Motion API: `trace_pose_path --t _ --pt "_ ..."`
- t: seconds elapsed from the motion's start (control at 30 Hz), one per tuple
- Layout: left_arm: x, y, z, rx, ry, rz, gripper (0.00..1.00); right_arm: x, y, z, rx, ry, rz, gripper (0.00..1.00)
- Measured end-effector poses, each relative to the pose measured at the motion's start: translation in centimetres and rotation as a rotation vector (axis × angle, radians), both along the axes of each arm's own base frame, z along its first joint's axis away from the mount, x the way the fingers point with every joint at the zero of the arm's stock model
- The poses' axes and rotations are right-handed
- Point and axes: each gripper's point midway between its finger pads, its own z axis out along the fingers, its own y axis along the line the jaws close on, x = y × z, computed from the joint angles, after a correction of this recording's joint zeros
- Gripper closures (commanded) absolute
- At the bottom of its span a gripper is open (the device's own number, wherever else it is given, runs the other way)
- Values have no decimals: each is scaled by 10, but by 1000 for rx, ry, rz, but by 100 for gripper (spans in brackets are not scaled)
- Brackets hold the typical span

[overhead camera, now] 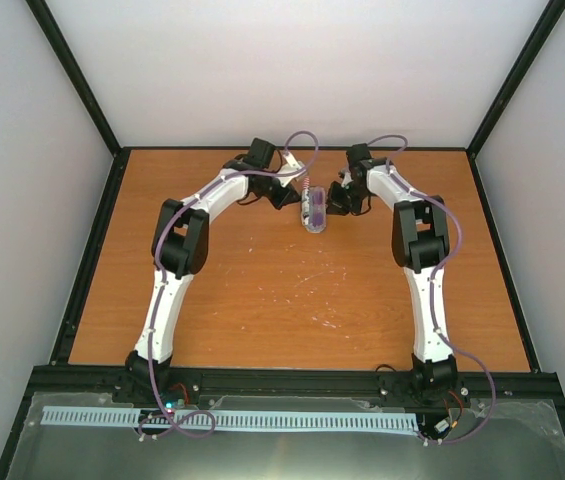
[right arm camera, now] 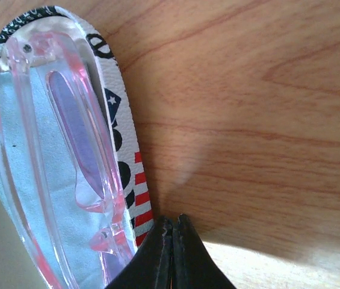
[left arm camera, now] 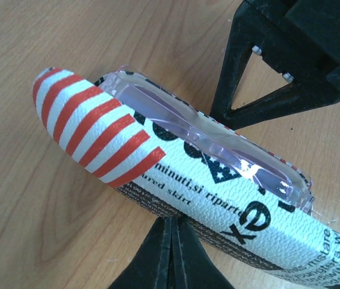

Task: Organize the sunglasses
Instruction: Close the sunglasses case at the center of the board.

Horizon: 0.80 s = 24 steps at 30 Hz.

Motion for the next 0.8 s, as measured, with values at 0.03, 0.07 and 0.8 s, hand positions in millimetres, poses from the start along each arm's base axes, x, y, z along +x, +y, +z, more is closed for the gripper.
trace_pose_path --t 0.03,0.07,0.8 --pt "0 -1 -1 1 2 -1 97 0 0 0 5 -1 1 96" --pt "-1 -1 -3 3 6 -2 97 0 0 0 10 -4 0 96" --pt "-4 -11 -7 5 4 -19 96 -1 0 2 44 -31 -13 97"
